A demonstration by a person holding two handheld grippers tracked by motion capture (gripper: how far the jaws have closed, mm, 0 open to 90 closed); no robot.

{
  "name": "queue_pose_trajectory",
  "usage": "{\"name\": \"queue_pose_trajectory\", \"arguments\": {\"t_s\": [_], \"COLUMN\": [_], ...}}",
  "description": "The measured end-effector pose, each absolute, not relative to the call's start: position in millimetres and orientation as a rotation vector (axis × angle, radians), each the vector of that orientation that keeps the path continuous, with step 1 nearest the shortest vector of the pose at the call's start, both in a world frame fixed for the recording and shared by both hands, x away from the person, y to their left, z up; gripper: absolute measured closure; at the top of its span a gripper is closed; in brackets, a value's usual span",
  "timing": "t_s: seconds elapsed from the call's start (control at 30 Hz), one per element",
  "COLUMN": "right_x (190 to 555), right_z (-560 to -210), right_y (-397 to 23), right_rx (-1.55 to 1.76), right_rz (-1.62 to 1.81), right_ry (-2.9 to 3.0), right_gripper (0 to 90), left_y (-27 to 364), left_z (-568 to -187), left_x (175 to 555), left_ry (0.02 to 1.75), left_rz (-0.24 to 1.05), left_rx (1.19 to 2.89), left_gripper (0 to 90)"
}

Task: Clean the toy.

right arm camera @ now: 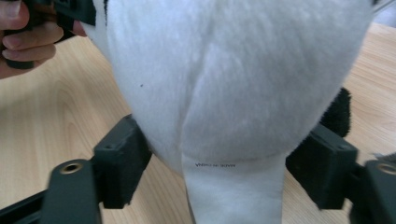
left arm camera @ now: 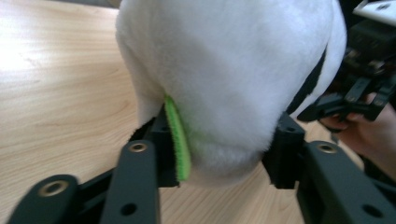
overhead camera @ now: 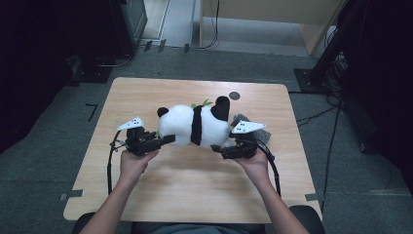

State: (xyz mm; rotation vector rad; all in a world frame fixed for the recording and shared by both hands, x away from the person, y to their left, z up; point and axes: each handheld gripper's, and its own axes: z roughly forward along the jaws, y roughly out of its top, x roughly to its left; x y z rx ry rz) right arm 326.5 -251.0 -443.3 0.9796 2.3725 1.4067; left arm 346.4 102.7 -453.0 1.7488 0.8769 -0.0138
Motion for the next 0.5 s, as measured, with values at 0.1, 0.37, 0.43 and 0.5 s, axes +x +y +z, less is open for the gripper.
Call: {"name": "queue_pose_trajectory", "arguments": {"t_s": [0.1,0.37,0.43,0.5], "right_x": [327.0,326.3,325.7,325.4], "right_z": [-444.7,-443.7,-442.8,-441.9], "right_y": [-251.1,-252.5,-252.3,-252.6], "right_rx": [1.006,1.07,1.072,1.095], "right_rz": [1.362,1.401,1.399,1.417], "right_ry": [2.386,2.386,2.39,2.389], "right_gripper": [31.3,30.9,30.5,29.4], "left_y": [99.7,97.0,97.7,99.2], "left_z": [-457.6,-461.2,-460.7,-461.4], "left_x": [346.4,347.5,347.1,347.3], "left_ry": [0.886,0.928,0.938,0.957], "left_rz": [0.022,0.035,0.027,0.008], "left_rx": [1.796,1.826,1.82,1.805], "left_gripper": [40.0,30.4,30.1,28.9]}}
